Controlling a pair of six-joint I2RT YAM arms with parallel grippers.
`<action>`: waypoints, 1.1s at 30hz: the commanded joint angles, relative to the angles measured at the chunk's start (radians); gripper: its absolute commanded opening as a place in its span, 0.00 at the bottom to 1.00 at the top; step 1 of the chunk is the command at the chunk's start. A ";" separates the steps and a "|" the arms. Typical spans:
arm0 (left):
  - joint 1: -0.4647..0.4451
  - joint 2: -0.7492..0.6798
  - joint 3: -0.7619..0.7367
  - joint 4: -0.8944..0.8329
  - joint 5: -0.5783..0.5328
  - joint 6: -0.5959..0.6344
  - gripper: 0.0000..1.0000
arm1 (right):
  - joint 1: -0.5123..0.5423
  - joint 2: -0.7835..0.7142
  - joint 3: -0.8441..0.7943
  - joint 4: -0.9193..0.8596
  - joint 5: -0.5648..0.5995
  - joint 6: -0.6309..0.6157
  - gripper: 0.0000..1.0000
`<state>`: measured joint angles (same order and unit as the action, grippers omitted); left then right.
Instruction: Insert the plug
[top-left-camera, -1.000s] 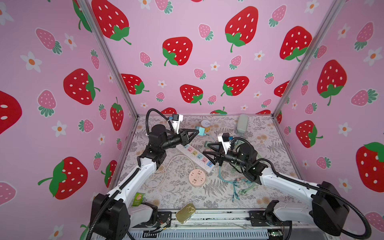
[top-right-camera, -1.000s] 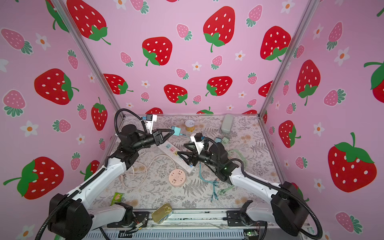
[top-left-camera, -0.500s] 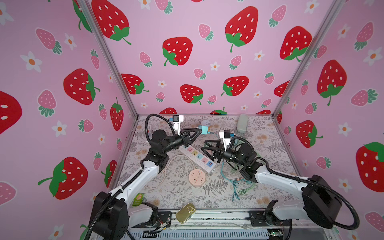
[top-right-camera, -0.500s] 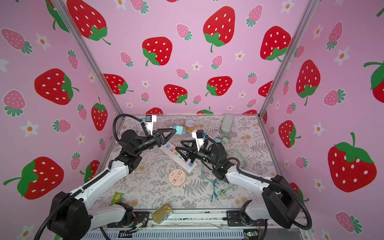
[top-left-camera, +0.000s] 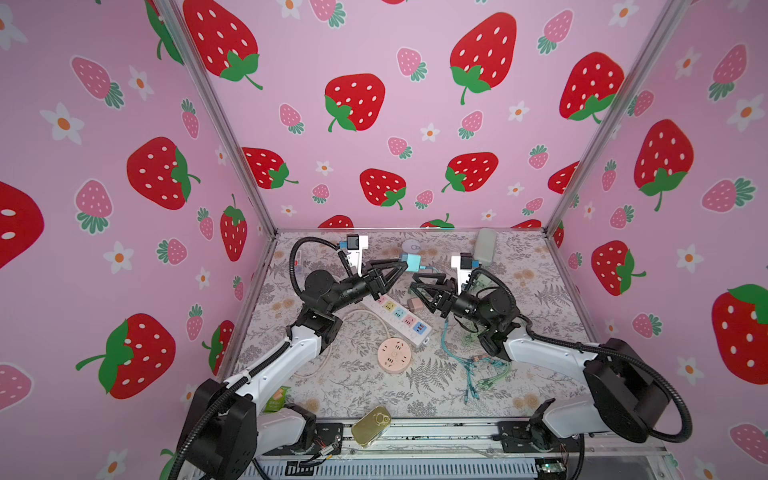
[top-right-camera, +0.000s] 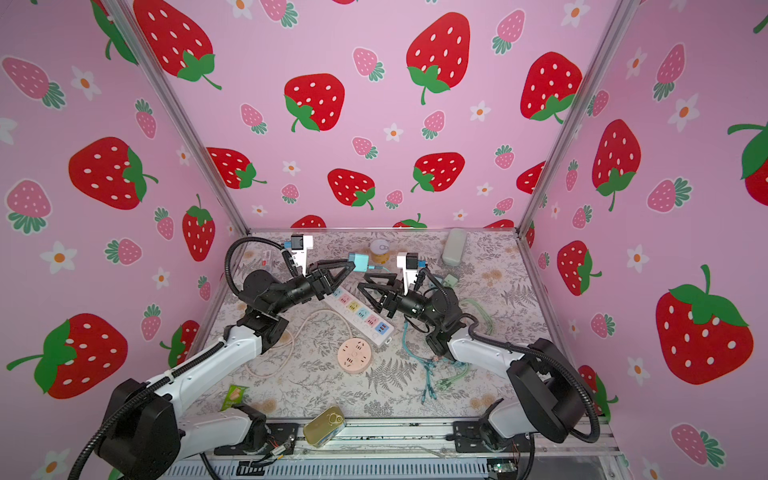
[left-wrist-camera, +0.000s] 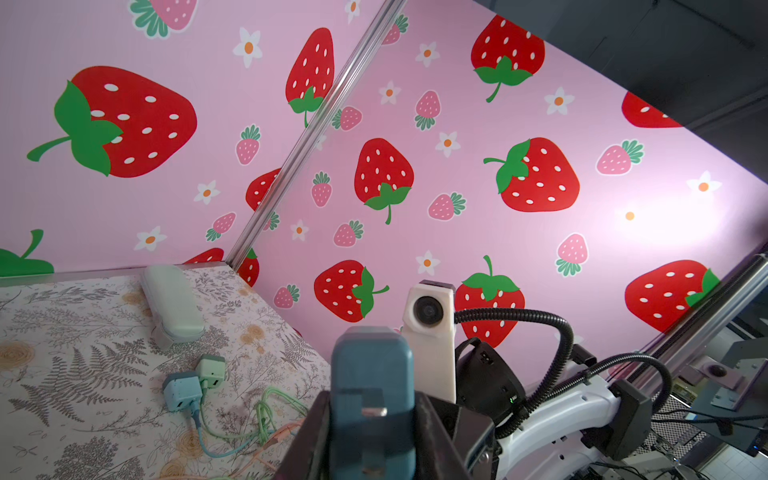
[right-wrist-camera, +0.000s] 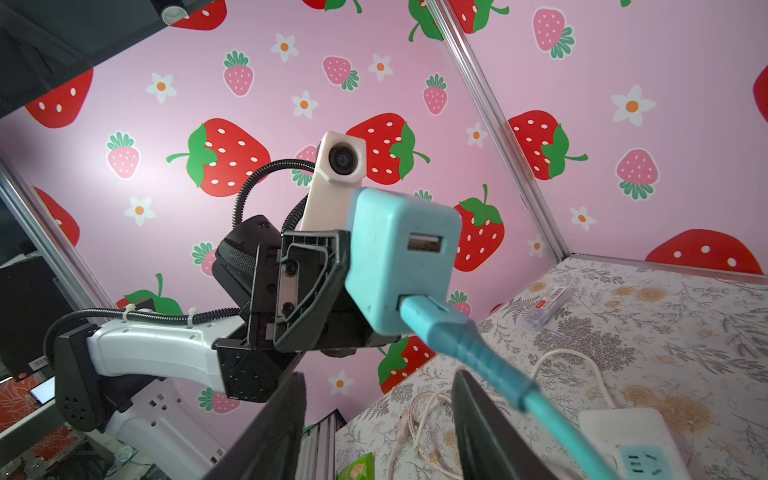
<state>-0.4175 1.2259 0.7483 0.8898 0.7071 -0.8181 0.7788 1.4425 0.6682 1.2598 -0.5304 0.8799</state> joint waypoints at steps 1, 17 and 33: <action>-0.012 -0.003 -0.005 0.111 0.000 -0.024 0.00 | -0.012 0.020 0.020 0.140 -0.014 0.089 0.58; -0.030 -0.014 -0.043 0.161 -0.003 -0.022 0.00 | -0.028 0.080 0.065 0.286 -0.030 0.196 0.55; -0.035 -0.008 -0.068 0.181 -0.006 -0.024 0.00 | -0.036 0.106 0.096 0.337 -0.020 0.244 0.52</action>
<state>-0.4435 1.2255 0.6933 0.9974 0.6880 -0.8280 0.7494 1.5539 0.7338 1.4364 -0.5583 1.0851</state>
